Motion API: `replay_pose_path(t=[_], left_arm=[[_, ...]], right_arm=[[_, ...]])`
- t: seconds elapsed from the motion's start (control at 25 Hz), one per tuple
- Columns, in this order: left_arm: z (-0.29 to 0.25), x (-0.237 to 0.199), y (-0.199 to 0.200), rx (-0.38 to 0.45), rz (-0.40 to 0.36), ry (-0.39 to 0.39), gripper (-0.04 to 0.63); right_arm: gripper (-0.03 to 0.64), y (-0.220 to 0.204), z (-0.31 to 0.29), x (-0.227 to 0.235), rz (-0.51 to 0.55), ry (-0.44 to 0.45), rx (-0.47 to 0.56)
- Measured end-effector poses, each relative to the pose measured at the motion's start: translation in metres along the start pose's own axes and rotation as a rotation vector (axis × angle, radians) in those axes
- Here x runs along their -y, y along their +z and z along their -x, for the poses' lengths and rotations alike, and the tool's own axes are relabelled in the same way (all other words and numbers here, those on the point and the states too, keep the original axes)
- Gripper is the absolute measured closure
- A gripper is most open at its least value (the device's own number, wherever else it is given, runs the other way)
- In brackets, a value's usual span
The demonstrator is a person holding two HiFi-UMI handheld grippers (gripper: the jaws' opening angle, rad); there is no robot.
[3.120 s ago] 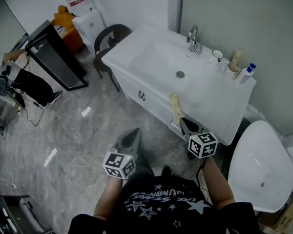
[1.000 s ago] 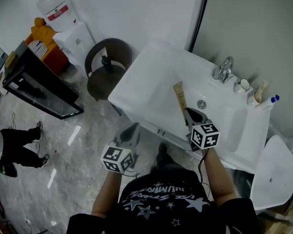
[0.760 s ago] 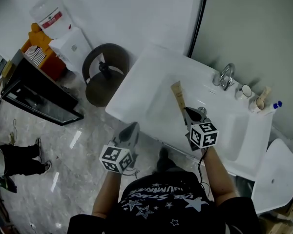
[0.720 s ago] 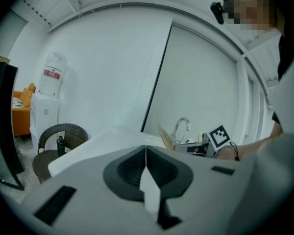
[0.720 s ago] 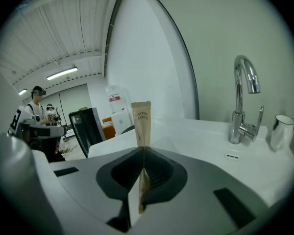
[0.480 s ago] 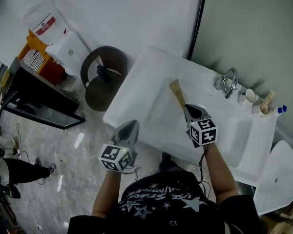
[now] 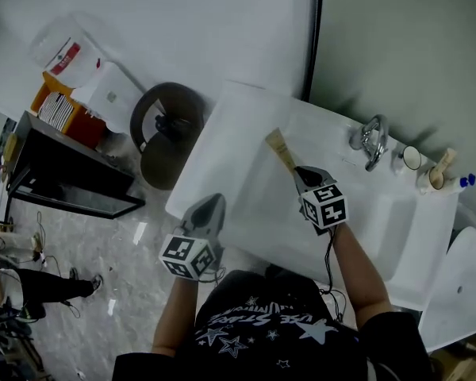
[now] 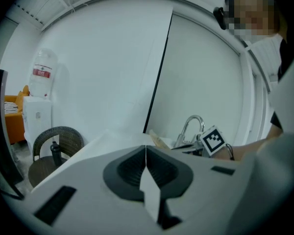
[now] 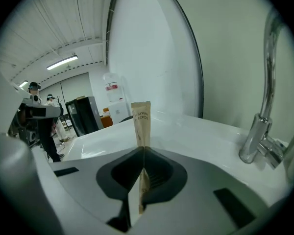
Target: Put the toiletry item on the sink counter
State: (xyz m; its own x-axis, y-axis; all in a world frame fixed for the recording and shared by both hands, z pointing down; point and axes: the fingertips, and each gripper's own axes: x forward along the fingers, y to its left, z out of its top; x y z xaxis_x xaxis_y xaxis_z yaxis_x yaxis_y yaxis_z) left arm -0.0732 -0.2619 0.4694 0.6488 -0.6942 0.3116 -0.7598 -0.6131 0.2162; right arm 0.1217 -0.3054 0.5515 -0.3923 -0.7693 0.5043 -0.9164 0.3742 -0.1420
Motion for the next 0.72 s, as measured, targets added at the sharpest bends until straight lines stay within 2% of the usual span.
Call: replay_pose_path(t=[0.12,0.32,0.48,0.72], left_arm=[[-0.004,-0.005,0.001,-0.012,-0.006,0.0,0.575],[-0.019,-0.02,0.006,-0.026,-0.001,-0.021,0.575],[-0.038,-0.035,0.009,-0.047,-0.017,-0.073,0.575],[-0.064,-0.06,0.022,-0.077,-0.037,-0.167,0.575]], right_arm=[[0.598,0.003,-0.008,0.002,0.024,0.01,-0.024],[0.598,0.007,-0.02,0.009,0.048,-0.033,-0.053],[0.598,0.006,-0.03,0.012,0.106,-0.087,-0.101],[0.598,0.018,-0.054,0.015,0.127,-0.142,-0.15]])
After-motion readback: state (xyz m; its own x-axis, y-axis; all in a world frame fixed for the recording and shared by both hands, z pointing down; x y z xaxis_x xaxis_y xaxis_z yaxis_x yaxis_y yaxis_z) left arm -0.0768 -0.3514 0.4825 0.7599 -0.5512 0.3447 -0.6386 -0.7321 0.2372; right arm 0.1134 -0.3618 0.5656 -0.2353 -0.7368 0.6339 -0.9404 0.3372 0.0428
